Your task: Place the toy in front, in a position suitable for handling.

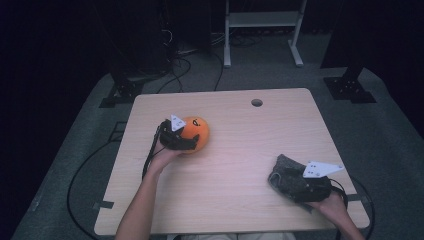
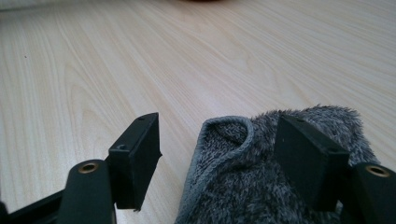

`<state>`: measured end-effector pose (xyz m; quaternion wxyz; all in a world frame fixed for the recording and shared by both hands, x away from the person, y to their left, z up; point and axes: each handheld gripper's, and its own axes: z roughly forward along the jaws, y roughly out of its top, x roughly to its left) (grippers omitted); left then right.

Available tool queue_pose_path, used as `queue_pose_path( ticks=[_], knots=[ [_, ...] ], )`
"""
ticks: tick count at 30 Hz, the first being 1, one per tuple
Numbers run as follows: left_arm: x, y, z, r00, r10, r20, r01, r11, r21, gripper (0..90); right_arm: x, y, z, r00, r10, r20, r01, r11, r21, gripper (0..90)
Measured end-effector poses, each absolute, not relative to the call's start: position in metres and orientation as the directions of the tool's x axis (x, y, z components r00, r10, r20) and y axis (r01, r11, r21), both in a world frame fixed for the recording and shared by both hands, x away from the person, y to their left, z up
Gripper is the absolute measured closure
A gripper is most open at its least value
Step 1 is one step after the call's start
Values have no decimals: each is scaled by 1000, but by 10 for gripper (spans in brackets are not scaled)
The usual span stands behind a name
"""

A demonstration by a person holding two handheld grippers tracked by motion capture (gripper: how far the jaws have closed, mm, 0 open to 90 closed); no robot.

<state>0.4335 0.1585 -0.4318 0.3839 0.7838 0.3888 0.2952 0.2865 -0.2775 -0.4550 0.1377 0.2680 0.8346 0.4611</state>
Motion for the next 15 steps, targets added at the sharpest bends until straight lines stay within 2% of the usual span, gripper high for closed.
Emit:
queue_pose_path(
  ticks=[9,13,15],
  knots=[
    [434,157,-437,518,839,166,382,-400,833,46,286,-277,-455,-818,575,15,318,431,844,301],
    [434,157,-439,528,831,175,377,-414,828,73,286,-277,-455,-818,574,15,319,431,844,301],
    [434,156,-439,530,826,191,373,-430,822,125,285,-277,-455,-819,574,14,318,432,844,302]
  ],
)
